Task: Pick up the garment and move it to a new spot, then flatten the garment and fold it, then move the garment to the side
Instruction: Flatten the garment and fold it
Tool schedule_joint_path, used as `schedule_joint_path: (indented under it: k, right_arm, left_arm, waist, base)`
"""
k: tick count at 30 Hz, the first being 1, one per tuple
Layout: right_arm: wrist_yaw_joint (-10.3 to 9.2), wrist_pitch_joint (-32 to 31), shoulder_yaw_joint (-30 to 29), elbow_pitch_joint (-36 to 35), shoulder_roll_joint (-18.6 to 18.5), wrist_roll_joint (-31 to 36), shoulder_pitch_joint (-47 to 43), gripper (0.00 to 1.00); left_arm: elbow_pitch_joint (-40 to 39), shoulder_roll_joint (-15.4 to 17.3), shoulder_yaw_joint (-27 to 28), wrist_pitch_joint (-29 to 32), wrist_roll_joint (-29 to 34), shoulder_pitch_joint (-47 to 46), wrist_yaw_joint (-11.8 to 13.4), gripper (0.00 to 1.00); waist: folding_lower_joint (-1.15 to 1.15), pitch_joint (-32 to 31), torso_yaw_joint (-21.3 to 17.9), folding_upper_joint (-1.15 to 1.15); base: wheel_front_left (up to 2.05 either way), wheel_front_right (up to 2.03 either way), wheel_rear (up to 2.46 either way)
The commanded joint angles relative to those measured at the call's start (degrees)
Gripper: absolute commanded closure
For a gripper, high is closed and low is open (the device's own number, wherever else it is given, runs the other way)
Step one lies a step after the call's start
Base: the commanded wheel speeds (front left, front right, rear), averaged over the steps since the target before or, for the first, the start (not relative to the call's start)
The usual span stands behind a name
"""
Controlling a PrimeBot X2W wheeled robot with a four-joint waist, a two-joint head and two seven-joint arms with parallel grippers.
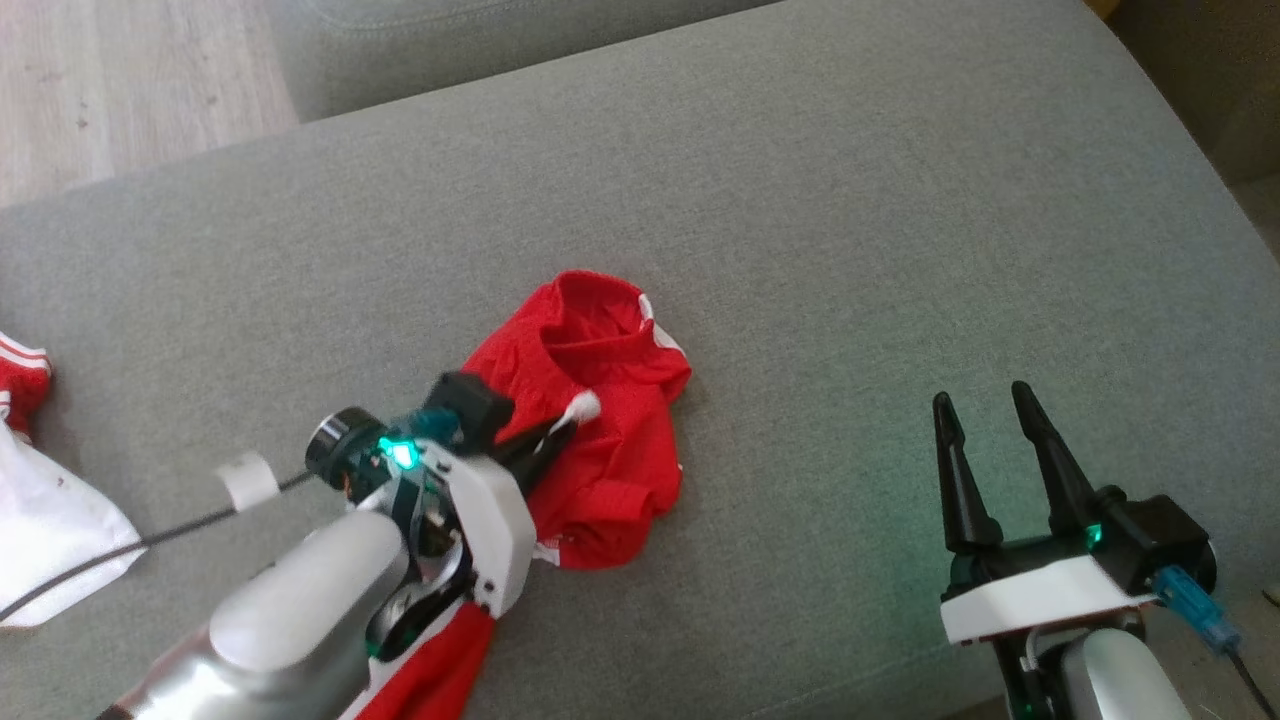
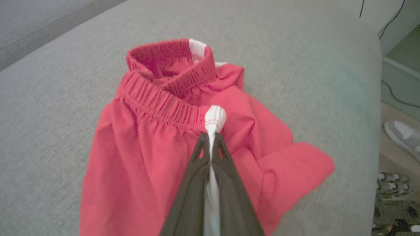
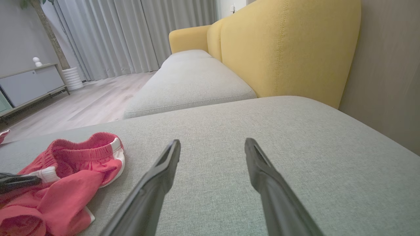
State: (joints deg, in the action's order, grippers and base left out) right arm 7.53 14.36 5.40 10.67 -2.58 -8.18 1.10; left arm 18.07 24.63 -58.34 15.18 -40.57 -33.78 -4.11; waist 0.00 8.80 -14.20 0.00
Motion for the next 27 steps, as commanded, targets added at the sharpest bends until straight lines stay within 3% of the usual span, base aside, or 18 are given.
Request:
schedule_joint_path:
  k: [1, 11, 20, 27]
  right_arm:
    - [-0.04, 0.6, 1.1, -1.7, -0.3, 0.4, 1.5, 0.0]
    - [-0.04, 0.6, 1.6, -1.0, -0.3, 0.5, 1.4, 0.0]
    - [-0.04, 0.6, 2.4, -1.0, -0.3, -0.6, 2.3, 0.0]
    - [-0.04, 0.6, 2.6, -0.9, -0.3, -1.7, 2.9, 0.0]
  left_arm:
    - [-2.1, 0.7, 3.6, -0.9, -1.0, -3.2, -0.2, 1.0]
    - [-7.5, -5.1, 13.1, -3.7, -13.5, -4.5, 1.2, 1.0]
    - [-9.7, -14.2, 21.0, -7.3, -19.4, -10.7, 7.5, 1.0]
    - [-9.0, -20.0, 26.1, -14.9, -20.9, -14.0, 13.1, 1.0]
  waist:
    - [0.0, -0.2, 0.1, 0.0]
    - [0.0, -2.3, -0.5, 0.0]
    - [0.0, -3.0, -3.0, 0.0]
    - [0.0, -2.9, -4.8, 0.0]
  base:
    - [0.0, 0.0, 0.0]
    - [0.0, 0.0, 0.0]
    - [0.0, 0.0, 0.0]
    - [0.0, 0.0, 0.0]
